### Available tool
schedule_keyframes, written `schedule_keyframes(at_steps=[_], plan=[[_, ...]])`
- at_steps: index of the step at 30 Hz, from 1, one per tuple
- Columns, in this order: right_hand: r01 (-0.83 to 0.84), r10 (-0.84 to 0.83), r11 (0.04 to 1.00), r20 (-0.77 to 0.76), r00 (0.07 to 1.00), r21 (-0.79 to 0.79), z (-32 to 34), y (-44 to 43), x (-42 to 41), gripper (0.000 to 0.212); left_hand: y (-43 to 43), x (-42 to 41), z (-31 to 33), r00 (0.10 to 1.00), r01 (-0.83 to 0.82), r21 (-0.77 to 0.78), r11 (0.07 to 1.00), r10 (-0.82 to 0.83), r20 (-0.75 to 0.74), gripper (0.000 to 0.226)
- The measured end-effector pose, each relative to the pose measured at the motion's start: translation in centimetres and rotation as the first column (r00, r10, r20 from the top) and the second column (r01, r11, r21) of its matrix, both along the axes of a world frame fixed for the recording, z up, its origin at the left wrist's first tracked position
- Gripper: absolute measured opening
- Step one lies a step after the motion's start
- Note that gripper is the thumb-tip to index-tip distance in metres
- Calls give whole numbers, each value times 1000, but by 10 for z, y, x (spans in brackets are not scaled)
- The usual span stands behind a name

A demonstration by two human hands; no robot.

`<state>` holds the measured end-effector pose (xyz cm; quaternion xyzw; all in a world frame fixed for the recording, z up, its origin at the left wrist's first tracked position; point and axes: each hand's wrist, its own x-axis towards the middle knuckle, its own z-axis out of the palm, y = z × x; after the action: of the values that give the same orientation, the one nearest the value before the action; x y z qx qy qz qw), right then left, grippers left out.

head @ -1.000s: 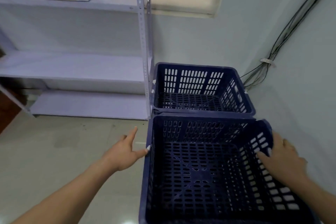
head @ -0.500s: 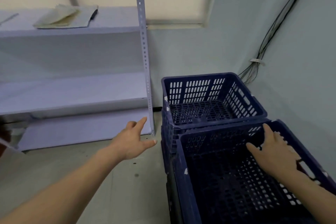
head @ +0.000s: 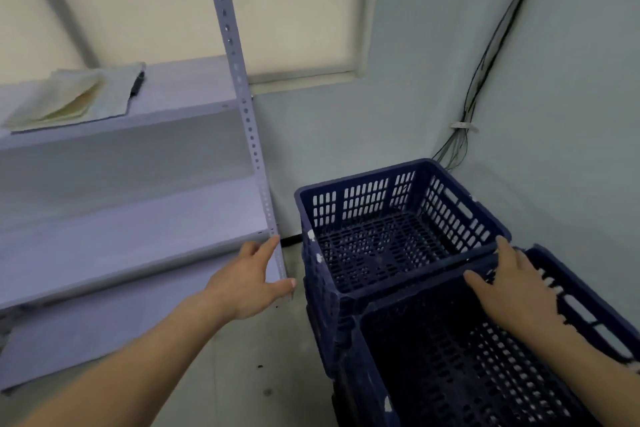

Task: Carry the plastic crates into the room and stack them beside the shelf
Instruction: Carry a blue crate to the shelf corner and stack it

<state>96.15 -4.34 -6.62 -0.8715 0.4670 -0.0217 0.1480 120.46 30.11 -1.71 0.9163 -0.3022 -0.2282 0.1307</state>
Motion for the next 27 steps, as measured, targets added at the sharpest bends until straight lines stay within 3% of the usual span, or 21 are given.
schedule_keyframes(at_steps=[13,27], plan=[[361,-360,933,62,931,-3,22,116,1,95,-10,103,10,931,364,-1,931,-364,9,92],[491,-487,870,85,869,-47,30,137,16,93,-75,164,20,846,534,-14,846,-533,24,93]])
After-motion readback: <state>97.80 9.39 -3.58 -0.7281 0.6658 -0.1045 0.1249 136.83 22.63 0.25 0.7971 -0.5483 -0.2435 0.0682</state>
